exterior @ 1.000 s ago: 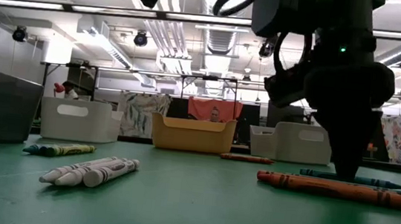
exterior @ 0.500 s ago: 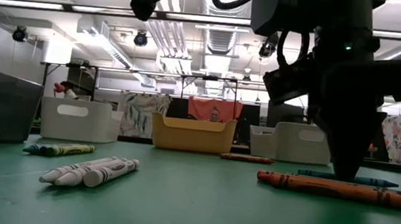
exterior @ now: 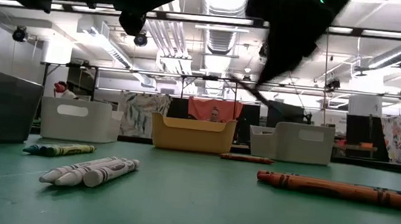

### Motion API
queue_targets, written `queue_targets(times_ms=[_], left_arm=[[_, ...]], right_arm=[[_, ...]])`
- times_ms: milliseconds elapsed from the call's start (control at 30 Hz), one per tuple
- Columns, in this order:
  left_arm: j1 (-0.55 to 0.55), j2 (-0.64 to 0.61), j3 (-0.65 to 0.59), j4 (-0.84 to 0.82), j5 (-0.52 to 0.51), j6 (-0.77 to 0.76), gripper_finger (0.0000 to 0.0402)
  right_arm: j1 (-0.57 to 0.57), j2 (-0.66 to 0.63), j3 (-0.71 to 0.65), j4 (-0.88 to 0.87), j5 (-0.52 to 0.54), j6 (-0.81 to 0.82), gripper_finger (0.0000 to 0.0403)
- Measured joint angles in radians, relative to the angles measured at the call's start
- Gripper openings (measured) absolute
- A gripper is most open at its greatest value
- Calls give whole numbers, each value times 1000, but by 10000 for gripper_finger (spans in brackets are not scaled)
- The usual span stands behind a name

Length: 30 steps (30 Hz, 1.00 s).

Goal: Sort crayons
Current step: Put the blue crayon into the white bin

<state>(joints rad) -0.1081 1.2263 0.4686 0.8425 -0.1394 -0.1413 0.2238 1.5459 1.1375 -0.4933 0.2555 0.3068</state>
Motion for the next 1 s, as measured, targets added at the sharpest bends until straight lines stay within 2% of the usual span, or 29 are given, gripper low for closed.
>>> queue_targets(times_ms=[200, 333, 433, 633, 1000], left_arm=[[0, 0, 9, 6, 5, 1, 63], [0, 0, 13, 6, 8, 16, 82], [0, 4, 13, 12, 9, 19, 92], [0, 81, 30, 51, 9, 27, 98], [0, 218, 122, 72, 80, 39, 98]], right_arm=[[-42, -117, -192, 545, -72, -214, 8], [-73, -132, -312, 945, -118, -292, 8], [-91, -106, -379, 1150, -133, -318, 8], [-101, -57, -406, 1304, -133, -344, 8], [-105, -44, -386, 1305, -135, -330, 9]])
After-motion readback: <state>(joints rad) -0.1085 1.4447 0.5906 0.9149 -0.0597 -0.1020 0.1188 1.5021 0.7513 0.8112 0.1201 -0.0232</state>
